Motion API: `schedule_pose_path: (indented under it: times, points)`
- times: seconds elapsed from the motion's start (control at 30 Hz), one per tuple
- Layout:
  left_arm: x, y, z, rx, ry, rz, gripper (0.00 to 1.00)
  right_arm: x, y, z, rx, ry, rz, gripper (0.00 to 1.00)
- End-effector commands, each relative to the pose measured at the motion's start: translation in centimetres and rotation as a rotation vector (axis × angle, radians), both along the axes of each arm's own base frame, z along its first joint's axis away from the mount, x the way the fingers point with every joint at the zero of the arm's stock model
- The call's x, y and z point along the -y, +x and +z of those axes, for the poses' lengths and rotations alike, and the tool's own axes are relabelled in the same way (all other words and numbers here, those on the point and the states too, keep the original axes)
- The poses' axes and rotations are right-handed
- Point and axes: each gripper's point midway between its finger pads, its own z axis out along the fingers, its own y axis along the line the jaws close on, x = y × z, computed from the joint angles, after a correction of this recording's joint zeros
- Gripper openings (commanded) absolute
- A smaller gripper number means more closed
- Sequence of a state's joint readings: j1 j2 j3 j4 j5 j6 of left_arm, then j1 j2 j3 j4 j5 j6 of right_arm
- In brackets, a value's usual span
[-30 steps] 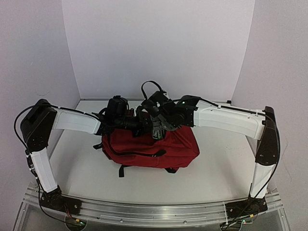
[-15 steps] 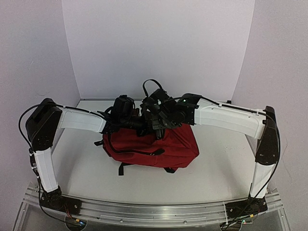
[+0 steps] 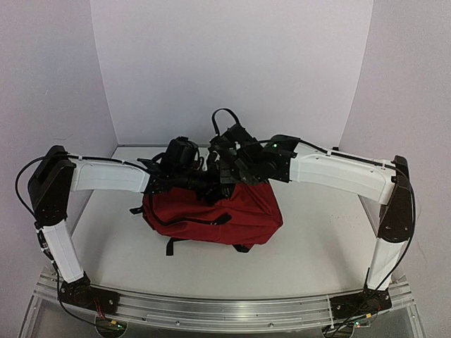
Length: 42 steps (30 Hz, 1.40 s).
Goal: Pack the student bag
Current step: Place the stationery in the student bag.
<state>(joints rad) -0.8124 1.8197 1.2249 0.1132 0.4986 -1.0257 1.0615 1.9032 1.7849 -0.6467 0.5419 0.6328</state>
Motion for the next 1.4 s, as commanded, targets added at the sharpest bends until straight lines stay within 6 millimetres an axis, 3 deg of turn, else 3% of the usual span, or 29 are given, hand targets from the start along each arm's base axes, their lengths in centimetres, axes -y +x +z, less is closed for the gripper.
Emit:
schedule_pose_path:
  times: [0.0,0.2,0.5,0.87,1.17,1.37]
  points:
    - [-2.3,-0.9,2.2,0.1,0.085,0.013,0.68,-1.9,-0.3,7.0,0.115,0.236,0.024,0.0]
    - [-4.4,-1.4,2.9,0.126,0.125,0.063,0.72,-2.0,-0.3,6.7,0.109,0.234,0.026,0.0]
    - [-3.8,-1.3,3.0,0.122,0.094,0.051,0.37,-2.3,-0.4,6.3,0.098,0.235,0.036,0.0]
    - [-0.3,-0.3,3.1,0.113,-0.01,-0.018,0.01,-3.3,-0.6,6.0,0.077,0.257,0.076,0.0]
    - [2.2,0.0,3.7,0.079,-0.121,-0.039,0.0,-4.7,-0.6,5.5,0.065,0.269,0.118,0.0]
    - [2.7,0.2,1.3,0.062,-0.082,-0.04,0.0,-4.3,-0.3,5.4,0.074,0.263,0.098,0.0]
